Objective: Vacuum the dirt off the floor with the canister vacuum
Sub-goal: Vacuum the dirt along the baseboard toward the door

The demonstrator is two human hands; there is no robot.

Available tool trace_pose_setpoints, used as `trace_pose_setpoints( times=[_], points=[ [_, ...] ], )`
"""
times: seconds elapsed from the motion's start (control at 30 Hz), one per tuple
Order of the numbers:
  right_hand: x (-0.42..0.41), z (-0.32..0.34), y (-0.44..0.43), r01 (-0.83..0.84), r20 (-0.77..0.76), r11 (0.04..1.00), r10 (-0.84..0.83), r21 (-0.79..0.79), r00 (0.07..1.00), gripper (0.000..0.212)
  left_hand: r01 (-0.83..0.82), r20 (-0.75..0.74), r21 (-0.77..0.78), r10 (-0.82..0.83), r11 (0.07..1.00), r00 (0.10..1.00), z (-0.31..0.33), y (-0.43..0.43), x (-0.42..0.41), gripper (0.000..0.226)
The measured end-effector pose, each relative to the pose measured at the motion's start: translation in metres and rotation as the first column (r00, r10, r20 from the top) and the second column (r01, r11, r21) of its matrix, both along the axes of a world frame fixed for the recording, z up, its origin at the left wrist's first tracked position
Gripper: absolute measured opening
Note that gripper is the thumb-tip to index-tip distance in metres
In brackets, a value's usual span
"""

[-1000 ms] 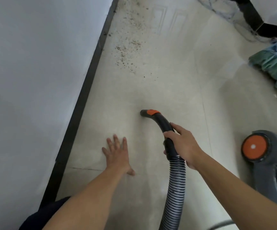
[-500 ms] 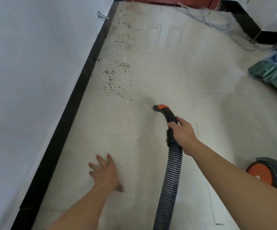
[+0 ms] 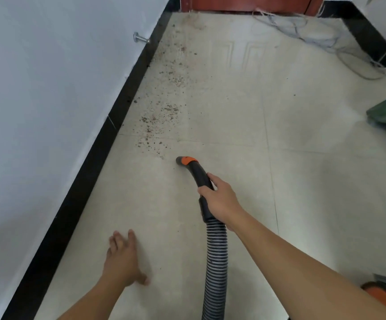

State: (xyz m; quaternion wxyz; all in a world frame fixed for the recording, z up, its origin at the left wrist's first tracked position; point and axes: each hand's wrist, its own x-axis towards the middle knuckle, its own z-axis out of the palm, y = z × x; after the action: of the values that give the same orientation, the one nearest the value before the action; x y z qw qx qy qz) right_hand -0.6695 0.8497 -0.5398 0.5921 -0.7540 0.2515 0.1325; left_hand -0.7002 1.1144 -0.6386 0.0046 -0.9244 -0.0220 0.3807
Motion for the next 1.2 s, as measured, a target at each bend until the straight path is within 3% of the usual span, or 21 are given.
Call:
trace_pose_setpoints(
  times=[0.23, 0.43, 0.67, 0.8, 0.97, 1.07, 1.2],
  points=[
    [0.021, -0.016, 0.019, 0.023, 0.043, 0.999, -0.022, -0.035, 0.999, 0.062, 0.005, 0.054, -0.067, -0.001, 0.998, 0.999, -0.006, 0.003, 0.037, 0.145],
    [0.028, -0.02, 0.005, 0.213, 0.022, 0.977, -0.213, -0.005, 0.977, 0.059, -0.005, 0.03, -0.073, 0.007, 0.997, 1.0, -0.008, 0.005, 0.071, 0.143],
    [0.036, -0.005, 0.043, -0.015, -0.045, 0.998, 0.018, 0.066, 0.999, 0.057, 0.031, 0.086, -0.101, -0.022, 0.994, 0.996, -0.008, 0.003, 0.144, 0.138],
    [0.046, -0.005, 0.048, 0.112, -0.018, 0.993, -0.112, 0.022, 0.994, 0.056, 0.082, 0.15, -0.139, -0.061, 0.987, 0.987, -0.016, 0.006, 0.192, 0.127],
    [0.045, -0.003, 0.054, 0.097, -0.057, 0.994, -0.094, 0.043, 0.994, 0.055, 0.201, 0.39, -0.167, -0.123, 0.965, 0.913, -0.044, 0.019, 0.197, 0.083],
    [0.046, 0.005, 0.059, 0.091, -0.077, 0.995, -0.087, 0.049, 0.993, 0.053, 0.202, 0.573, -0.187, -0.06, 0.961, 0.817, -0.059, 0.019, 0.187, 0.075],
    [0.062, 0.005, 0.055, 0.136, -0.061, 0.991, -0.136, 0.0, 0.989, 0.053, 0.192, 0.605, -0.144, -0.067, 0.971, 0.793, -0.064, 0.016, 0.188, 0.072]
  ],
)
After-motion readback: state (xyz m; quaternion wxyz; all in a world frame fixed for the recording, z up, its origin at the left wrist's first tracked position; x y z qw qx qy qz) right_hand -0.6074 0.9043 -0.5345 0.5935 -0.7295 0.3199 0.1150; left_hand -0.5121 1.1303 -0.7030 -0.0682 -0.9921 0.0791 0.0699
